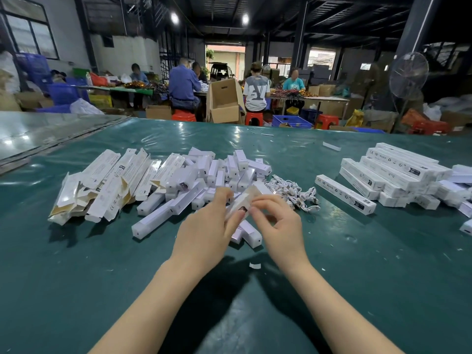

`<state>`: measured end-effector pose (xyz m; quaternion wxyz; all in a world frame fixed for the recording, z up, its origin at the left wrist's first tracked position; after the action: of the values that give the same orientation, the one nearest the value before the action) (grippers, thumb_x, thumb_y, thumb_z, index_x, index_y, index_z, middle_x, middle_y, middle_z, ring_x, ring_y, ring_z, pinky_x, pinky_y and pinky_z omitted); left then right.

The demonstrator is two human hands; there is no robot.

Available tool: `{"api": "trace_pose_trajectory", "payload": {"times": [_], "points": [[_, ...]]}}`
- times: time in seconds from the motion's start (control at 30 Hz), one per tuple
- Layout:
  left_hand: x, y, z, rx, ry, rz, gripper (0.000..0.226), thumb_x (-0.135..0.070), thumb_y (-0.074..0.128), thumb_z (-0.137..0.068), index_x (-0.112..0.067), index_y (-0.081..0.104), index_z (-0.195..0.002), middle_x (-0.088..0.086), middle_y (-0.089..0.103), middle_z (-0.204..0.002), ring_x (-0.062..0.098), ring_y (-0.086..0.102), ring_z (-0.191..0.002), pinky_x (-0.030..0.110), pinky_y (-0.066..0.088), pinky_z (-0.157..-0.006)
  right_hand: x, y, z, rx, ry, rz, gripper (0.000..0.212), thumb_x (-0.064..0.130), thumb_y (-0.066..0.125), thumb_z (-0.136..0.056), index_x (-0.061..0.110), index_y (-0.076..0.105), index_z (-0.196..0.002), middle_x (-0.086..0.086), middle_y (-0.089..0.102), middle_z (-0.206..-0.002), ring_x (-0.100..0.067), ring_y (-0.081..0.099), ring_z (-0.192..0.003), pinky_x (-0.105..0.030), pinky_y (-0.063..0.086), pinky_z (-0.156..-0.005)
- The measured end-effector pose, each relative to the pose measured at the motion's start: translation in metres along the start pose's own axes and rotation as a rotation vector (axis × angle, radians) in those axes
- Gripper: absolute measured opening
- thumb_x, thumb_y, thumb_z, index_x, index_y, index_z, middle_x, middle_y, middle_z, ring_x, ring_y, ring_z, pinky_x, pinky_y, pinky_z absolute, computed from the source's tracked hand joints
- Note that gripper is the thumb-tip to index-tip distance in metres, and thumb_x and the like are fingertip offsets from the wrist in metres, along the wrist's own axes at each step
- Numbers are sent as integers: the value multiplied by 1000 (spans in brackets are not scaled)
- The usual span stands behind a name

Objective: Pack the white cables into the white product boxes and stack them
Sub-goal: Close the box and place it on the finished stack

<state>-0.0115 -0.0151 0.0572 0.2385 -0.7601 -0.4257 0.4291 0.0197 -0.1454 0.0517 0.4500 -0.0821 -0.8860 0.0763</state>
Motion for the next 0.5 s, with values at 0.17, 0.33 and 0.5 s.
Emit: {"api": "trace_pose_trajectory", "payload": {"times": [0.17,0.33,0.5], "points": [[-2,6,2,148,93,35,45,-36,45,-92,-48,31,-133,-12,56,-120,14,55,-104,30,42,-79,-13,9,1,225,299,-305,33,-18,48,-81,12,61,-79,-11,52,-97,-4,60,-70,-17,51,-73],[1,7,1,246,83,23,60,-30,57,-84,-50,26,-131,-16,57,-114,8,51,-91,22,37,-71,-22,7,5,67,352,-431,24,-10,53,-85,14,52,-88,-5,54,-92,-6,60,-64,-23,55,-62],[-4,7,2,223,133,-47,54,-25,54,-85,-40,30,-130,-12,60,-110,8,41,-91,21,22,-60,-26,9,4,103,398,-466,16,4,57,-88,16,56,-98,-8,59,-85,-15,58,-63,-25,55,-62]]}}
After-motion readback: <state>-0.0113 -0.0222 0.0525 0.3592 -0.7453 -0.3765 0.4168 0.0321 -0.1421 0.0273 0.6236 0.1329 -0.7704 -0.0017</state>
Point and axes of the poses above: each hand's wrist, its own z-axis away from the middle knuckle, its own y-axis out of the palm, x = y × z, the point moved 5 cm from there along -z, towards the middle knuckle
